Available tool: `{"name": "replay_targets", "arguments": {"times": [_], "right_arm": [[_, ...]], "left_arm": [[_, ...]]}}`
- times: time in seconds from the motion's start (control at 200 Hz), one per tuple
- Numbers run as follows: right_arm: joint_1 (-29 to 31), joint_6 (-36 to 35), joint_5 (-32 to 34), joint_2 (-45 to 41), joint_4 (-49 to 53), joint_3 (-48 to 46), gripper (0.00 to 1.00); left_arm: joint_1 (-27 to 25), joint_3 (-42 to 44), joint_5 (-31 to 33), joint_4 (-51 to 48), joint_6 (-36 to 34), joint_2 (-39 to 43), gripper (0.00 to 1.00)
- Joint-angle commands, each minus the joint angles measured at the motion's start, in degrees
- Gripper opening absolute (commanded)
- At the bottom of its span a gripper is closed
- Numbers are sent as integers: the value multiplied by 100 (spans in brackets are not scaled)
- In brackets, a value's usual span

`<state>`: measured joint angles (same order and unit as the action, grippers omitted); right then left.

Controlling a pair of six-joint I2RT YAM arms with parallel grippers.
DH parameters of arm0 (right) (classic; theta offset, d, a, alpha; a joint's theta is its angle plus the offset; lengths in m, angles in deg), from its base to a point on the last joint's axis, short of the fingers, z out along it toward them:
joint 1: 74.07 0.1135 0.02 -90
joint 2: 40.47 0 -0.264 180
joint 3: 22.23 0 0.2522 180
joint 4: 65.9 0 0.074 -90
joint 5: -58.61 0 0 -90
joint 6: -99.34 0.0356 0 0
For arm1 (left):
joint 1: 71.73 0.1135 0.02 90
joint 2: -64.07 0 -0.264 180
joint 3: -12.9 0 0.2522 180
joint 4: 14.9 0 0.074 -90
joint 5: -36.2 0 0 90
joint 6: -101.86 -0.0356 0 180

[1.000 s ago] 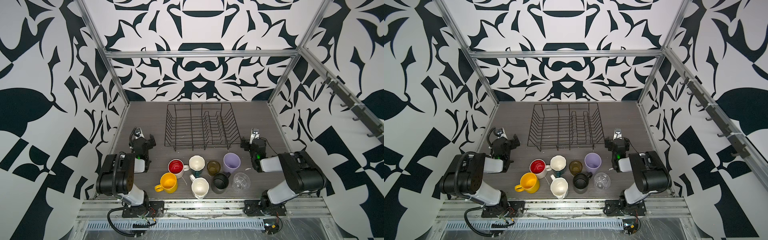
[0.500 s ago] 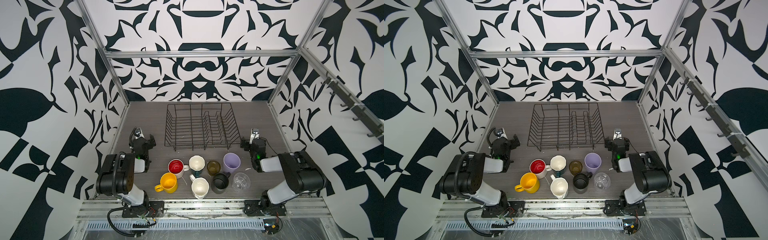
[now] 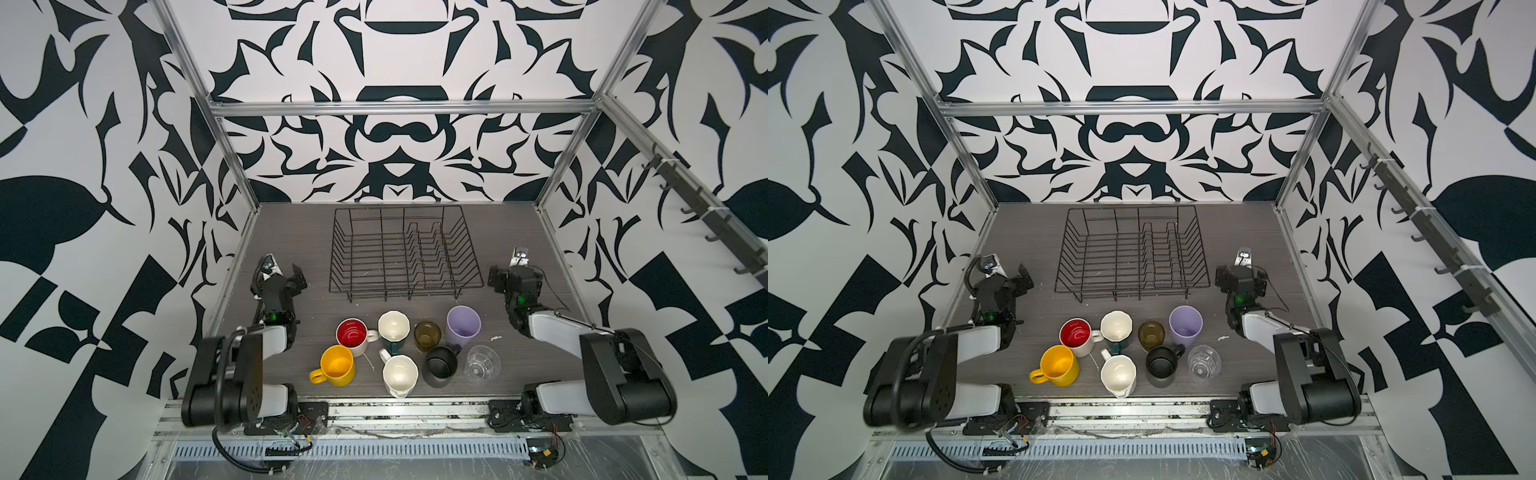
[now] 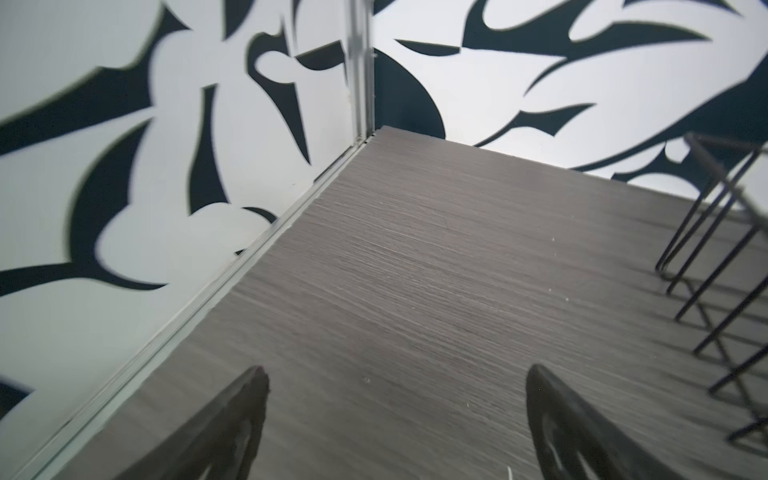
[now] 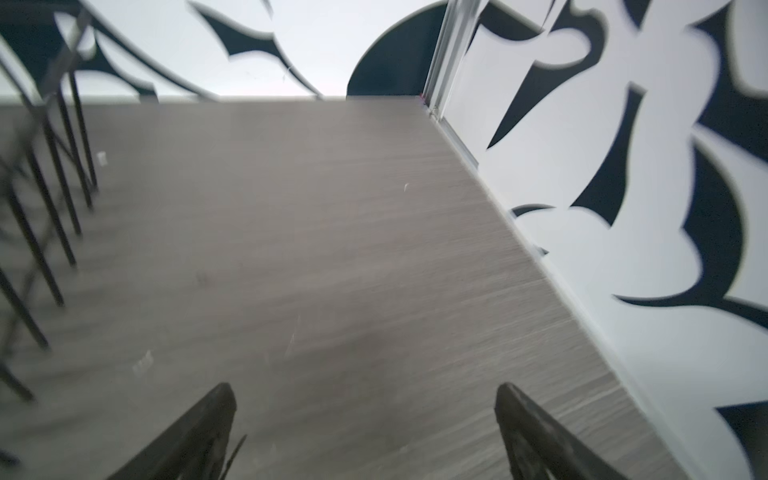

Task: Load the cups into the dish rack
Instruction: 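Lower the left gripper onto the yellow mug while the right arm rises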

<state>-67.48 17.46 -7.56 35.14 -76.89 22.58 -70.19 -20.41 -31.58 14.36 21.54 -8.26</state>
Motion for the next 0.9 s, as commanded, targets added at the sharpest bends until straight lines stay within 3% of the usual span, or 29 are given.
{"name": "replay_targets", "arguments": {"times": [0.0, 0.04, 0.17, 0.34, 0.44, 0.485, 0.665, 0.895], "right_arm": [[18, 1416, 178, -392, 1920, 1004, 100], [9, 1762, 118, -449, 2393, 1232, 100], [-17, 1398, -722, -743, 2503, 1339, 95], [-16, 1343, -875, -936, 3018, 1497, 89], [-17, 1296, -975, -808, 3293, 1699, 88], [-17, 1297, -1019, -747, 3358, 1774, 87], [-11, 1341, -1221, -562, 3343, 1912, 86], [-9, 1294, -1458, -282, 3287, 2049, 84]], "left_arm": [[2, -715, 28, -1789, 885, 807, 99], [4, -895, -155, -2220, 1271, 1020, 99], [2, -1775, -912, -4236, 1515, 1498, 99], [1, -3418, -1560, -7507, 1461, 1449, 87], [4, -4090, -1899, -9226, 1525, 1302, 86], [4, -4238, -2180, -9776, 1620, 1321, 81], [-170, -4077, -2510, -10826, 2171, 1921, 77], [-549, -3500, -2782, -11192, 2721, 2615, 76]]}}
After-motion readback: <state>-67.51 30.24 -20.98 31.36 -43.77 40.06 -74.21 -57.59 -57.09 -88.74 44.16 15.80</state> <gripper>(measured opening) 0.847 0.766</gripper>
